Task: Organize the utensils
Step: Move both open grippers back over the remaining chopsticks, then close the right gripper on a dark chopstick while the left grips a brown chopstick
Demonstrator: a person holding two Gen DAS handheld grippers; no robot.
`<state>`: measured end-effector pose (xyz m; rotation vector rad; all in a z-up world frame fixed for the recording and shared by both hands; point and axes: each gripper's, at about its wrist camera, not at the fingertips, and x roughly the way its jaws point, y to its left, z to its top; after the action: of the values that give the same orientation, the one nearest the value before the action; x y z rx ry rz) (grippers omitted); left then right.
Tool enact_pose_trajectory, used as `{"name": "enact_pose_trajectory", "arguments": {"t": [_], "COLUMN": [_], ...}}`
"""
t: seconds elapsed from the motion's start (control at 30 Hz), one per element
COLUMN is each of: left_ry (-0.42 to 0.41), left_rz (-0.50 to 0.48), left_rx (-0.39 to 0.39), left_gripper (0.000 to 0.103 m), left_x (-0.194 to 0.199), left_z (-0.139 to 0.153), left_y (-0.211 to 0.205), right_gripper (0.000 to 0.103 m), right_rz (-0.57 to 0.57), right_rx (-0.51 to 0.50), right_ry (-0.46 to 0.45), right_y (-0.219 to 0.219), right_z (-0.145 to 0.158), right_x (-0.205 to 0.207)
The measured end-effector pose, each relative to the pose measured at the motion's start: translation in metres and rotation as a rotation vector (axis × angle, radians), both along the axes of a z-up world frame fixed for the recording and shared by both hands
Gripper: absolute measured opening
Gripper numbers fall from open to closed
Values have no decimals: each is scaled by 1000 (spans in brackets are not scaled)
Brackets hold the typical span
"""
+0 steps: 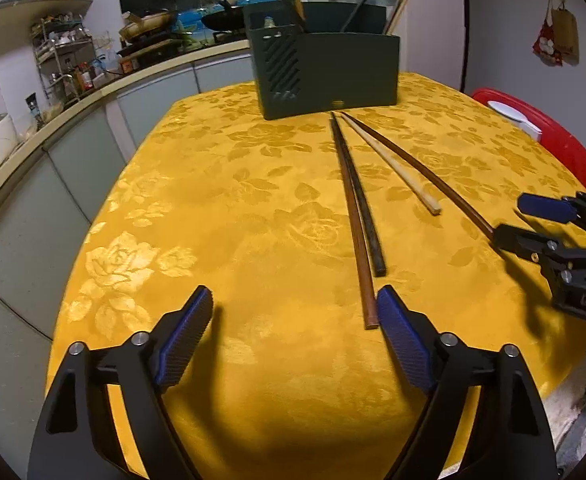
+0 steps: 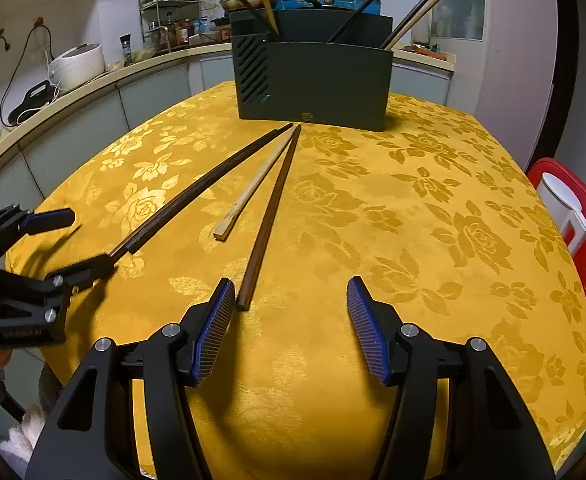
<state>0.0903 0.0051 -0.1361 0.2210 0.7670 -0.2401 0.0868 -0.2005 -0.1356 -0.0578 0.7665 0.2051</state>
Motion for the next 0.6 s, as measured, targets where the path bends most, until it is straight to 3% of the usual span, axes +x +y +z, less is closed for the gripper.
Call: {"name": "enact_pose_trajectory", "arguments": {"t": [0.17,0.3,0.43,0.53,0.6], "left_ry": [3,6,10,13,9], "left_rz": [60,64,61,47,30], "left_rx": [-26,-64,-80,-95,-97], "left_gripper": [70,66,64,58,53], "left_x": [8,9,9,8,6], "left_z": [0,-1,-1,-1,-1], "left_y": [14,16,16,13,10], "right_gripper": [56,44,41,39,32], "right_rz": [15,5,-47,-50,-34], "right_rx": [-14,-8,-35,-21,-12], "right_ry": [-25,-37,-48,-44,-46], "right_y": [8,6,-2,-5,-3], "right_z": [-4,-3,-3,-4,-4], "right_x": [0,5,10,10,10]}}
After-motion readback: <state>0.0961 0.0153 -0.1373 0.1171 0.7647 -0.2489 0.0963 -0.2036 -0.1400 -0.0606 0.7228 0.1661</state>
